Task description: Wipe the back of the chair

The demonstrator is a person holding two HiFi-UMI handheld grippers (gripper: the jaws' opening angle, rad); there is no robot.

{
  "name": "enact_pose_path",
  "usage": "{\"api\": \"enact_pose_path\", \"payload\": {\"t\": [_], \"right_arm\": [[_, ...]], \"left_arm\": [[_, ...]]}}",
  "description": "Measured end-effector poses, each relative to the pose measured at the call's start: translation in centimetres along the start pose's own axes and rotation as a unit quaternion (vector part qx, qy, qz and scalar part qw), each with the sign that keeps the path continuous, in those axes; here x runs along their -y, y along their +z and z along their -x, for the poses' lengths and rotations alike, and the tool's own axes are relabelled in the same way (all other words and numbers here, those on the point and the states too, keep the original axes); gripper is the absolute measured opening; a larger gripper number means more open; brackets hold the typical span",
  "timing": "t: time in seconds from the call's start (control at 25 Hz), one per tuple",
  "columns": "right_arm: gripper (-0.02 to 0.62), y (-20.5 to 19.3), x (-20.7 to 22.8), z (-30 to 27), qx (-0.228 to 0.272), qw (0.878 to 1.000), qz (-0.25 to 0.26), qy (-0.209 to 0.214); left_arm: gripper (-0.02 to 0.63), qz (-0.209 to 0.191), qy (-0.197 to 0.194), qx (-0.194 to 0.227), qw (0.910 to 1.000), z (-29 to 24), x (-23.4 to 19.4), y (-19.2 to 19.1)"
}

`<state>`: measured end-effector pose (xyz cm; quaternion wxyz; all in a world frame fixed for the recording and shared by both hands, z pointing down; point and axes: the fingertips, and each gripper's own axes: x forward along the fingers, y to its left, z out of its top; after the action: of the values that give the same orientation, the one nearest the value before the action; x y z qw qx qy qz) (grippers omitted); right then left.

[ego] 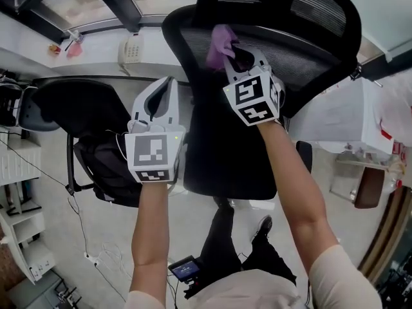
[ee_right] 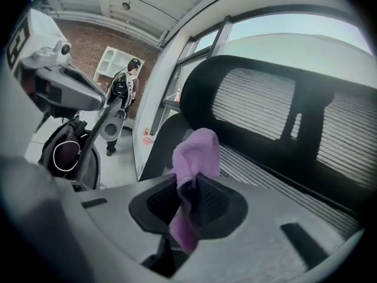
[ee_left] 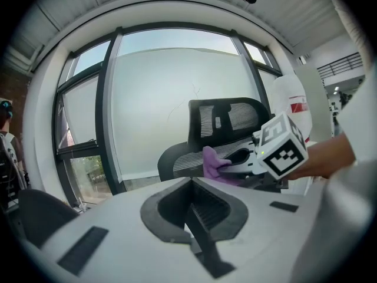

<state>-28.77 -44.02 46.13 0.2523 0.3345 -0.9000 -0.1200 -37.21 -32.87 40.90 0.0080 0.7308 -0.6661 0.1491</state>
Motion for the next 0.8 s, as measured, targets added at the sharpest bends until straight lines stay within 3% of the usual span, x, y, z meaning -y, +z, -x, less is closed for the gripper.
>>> {"api": "enact_pose_path", "payload": {"t": [0.44, 0.6, 0.8], "right_arm": [[0.055, -0.5, -1.1, -1.7, 0.008, 1.000, 0.017, -0.001], [0.055, -2.7, 2.1, 0.4, -0.008, 0.999, 0.002, -0.033], [0.055, -9.7, 9.5, 6.2, -0.052, 0.994, -0.029, -0.088]], "left_arm": [[0.008, 0.014, -0.004, -0.016, 0.9998, -1.0, 0.5, -2.3], [0.008, 0.016, -0.016, -0.013, 0.9997, -2.1, 2.5, -1.2], [0.008, 0.017, -0.042, 0.004, 0.9989, -4.8, 7.5, 0.7]]}}
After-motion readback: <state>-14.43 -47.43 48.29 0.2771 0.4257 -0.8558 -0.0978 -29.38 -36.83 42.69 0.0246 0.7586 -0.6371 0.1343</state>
